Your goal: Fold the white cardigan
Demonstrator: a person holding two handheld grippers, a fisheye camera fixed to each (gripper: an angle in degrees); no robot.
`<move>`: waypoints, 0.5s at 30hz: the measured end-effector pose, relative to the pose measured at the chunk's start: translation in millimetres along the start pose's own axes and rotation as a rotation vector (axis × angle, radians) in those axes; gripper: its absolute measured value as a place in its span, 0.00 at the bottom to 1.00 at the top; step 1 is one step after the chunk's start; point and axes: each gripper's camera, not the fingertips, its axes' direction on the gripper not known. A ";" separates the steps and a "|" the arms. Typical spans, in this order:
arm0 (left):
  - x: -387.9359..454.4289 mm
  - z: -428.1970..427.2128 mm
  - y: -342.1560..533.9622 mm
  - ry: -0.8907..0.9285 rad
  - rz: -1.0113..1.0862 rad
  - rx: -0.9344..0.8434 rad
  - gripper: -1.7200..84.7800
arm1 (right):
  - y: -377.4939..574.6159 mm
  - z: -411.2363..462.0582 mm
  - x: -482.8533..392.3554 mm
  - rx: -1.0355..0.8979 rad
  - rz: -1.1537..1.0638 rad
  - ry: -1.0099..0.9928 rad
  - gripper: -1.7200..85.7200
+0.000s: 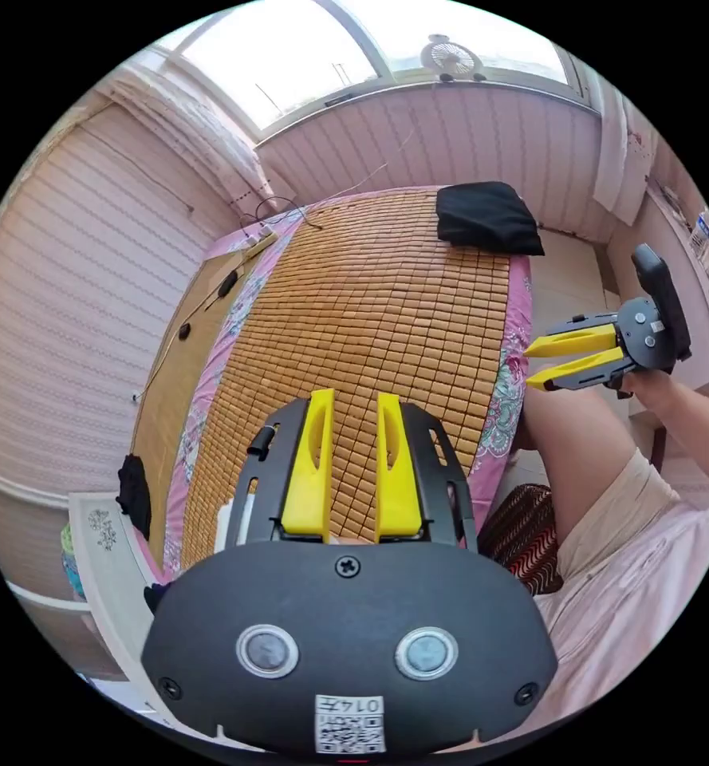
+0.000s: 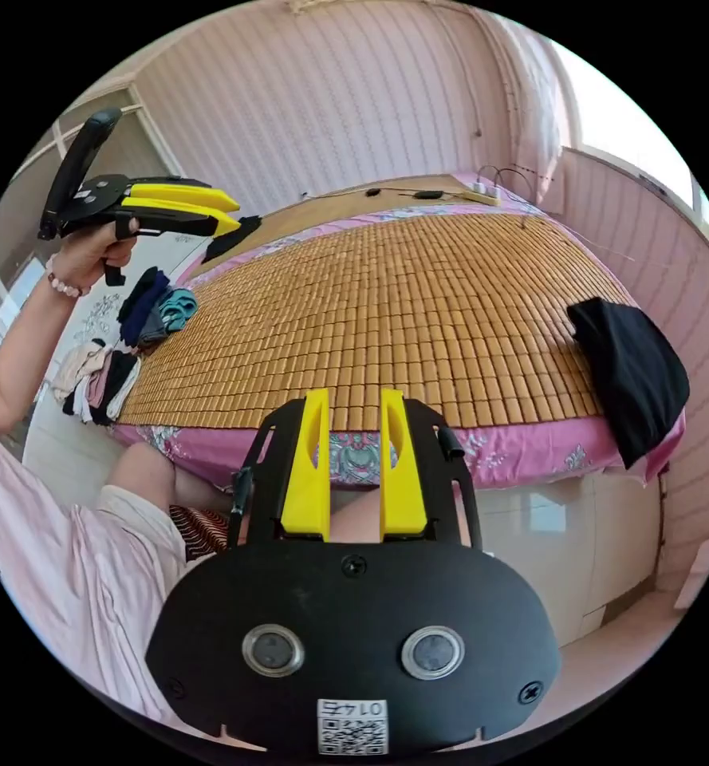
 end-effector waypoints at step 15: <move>-126.6 -143.8 487.4 -0.177 -0.761 -0.026 0.13 | -167.4 56.9 -473.0 -0.032 -0.882 -0.198 0.15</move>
